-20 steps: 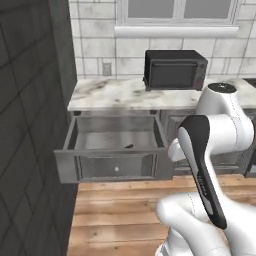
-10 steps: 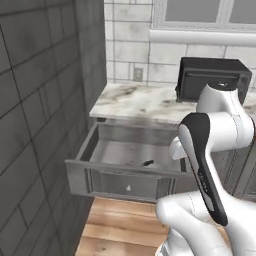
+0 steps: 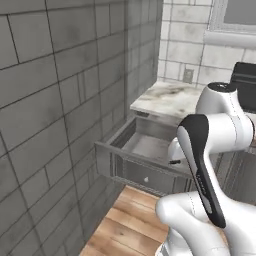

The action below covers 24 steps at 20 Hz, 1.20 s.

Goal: Pick up the metallic utensils from the counter and place them in the open drawer. Make sure not to pick up any wooden utensils.

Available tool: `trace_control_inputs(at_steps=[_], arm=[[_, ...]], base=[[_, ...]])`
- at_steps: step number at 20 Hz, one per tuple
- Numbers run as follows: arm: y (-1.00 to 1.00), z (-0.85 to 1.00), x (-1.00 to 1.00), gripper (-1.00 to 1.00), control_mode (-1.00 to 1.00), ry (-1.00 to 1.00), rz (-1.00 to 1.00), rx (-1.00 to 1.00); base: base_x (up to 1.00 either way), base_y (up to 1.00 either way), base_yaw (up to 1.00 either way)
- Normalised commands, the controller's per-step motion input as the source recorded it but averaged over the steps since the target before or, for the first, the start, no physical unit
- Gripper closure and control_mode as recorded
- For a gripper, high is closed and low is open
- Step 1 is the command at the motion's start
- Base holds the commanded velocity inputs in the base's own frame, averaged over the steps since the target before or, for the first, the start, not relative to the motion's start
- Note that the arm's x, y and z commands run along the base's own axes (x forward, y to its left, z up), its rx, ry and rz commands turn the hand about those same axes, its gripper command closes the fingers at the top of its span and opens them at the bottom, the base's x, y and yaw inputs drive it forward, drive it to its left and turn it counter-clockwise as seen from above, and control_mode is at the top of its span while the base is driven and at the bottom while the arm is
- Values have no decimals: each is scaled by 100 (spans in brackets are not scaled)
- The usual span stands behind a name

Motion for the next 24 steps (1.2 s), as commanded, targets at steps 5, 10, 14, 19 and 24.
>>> trace_control_inputs(at_steps=[5, 10, 14, 19, 24], arm=[[0, 0, 0, 100, 100, 0, 0, 0], [0, 0, 0, 100, 100, 0, 0, 0], [0, 0, 0, 100, 100, 0, 0, 0], [0, 0, 0, 100, 100, 0, 0, 0], [0, 0, 0, 100, 100, 0, 0, 0]], base=[[-2, -83, 56], [-9, -98, 51], [-63, -91, 50], [-61, -86, 45], [10, -96, 39]])
